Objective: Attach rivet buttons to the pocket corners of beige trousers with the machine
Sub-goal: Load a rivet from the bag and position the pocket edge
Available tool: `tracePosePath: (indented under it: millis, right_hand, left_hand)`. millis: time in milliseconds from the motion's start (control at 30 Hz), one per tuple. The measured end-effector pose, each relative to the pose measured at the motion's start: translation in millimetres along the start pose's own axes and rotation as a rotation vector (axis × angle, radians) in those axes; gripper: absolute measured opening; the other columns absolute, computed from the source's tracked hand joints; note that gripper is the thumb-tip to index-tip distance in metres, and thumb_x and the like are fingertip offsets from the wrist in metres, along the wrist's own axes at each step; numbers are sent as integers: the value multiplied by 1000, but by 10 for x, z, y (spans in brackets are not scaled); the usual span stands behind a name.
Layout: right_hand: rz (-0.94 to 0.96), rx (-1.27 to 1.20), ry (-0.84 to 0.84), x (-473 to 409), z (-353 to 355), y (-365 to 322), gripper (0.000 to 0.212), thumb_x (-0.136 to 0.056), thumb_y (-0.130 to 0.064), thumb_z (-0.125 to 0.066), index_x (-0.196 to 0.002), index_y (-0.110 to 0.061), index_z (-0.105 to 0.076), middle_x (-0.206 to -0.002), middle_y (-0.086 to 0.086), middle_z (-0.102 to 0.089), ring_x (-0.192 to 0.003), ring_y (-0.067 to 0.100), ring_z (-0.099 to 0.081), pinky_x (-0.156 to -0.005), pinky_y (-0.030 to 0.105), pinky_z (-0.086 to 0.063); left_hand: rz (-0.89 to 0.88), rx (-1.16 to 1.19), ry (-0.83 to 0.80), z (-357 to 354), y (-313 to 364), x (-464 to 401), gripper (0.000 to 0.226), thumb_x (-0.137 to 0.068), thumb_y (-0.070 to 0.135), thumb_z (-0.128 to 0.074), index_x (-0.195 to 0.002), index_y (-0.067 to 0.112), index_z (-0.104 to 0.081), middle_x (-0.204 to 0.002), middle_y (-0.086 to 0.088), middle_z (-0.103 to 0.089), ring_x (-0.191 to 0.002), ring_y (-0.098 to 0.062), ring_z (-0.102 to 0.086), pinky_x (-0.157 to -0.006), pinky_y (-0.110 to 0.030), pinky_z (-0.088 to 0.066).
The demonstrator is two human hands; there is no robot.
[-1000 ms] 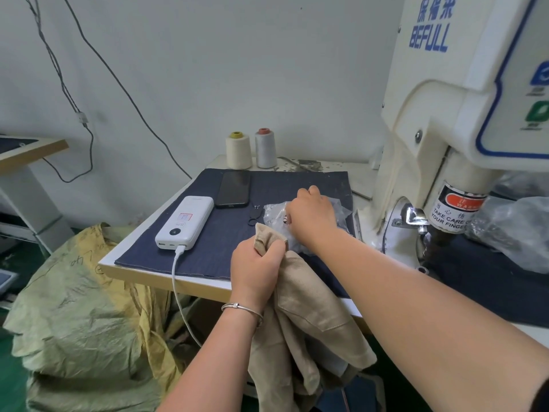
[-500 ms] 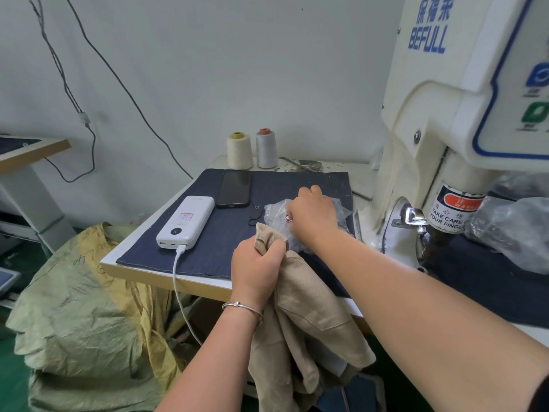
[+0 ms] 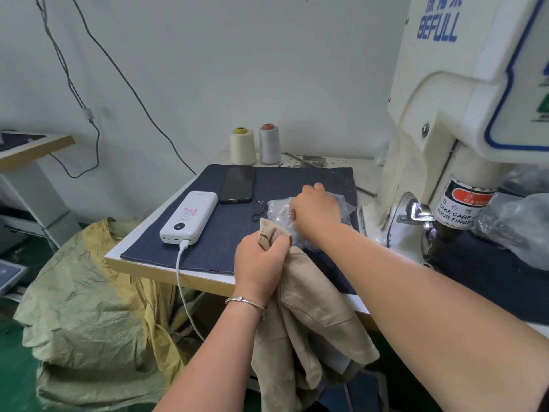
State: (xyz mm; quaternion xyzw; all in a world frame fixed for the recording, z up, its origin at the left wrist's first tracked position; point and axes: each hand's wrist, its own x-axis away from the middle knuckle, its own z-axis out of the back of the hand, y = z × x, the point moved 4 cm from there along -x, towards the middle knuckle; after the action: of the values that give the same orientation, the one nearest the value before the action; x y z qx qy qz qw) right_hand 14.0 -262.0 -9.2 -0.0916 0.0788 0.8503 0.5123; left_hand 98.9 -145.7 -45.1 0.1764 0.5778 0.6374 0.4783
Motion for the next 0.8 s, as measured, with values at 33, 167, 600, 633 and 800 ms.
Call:
tracePosePath:
  millis: [33,167,600,633,800]
  right_hand:
    - [-2,-3,-2,0,-1,2,25,-90,-16,-55,-111,-22,-66,-116,5,-54,-114,26,-42,-70,30,-33]
    - [5,11,-13,-5,-5,0,25,-90,-17,-55,-113,-22,-66,-119,6,-53,-115,26,-42,-71,30,-33]
    - [3,-6,-31,-4,-27,14,28,-86,-17,-64,-113,-23,-66,-122,6,-52,-116,26,-43,-86,34,-43]
    - [1,-8,-35,-4,-33,16,28,-86,-17,-63,-113,-23,-66,-122,6,-52,-116,26,-42,-87,34,-43]
    - [-2,-42,-31,-8,-43,18,27,-91,-15,-55,-114,-21,-67,-123,7,-51,-118,27,-41,-87,35,-42]
  left_hand:
    - [-2,-1,-2,-4,0,-1,31,-67,30,-53,-42,24,-37,-41,11,-26,-46,-8,-25,-44,-22,-22]
    - [-5,0,-9,-8,8,3,33,-68,29,-53,-40,24,-36,-41,11,-25,-46,-8,-24,-43,-21,-21]
    - [1,-15,-4,-5,6,-2,30,-67,31,-53,-47,22,-33,-44,10,-28,-48,-9,-25,-46,-25,-21]
    - [-1,-13,-4,-5,5,-2,31,-67,31,-53,-46,22,-33,-44,11,-28,-48,-9,-25,-46,-24,-21]
    - [-5,-19,-6,-9,2,-6,32,-67,31,-53,-45,21,-31,-43,11,-26,-48,-9,-23,-45,-23,-20]
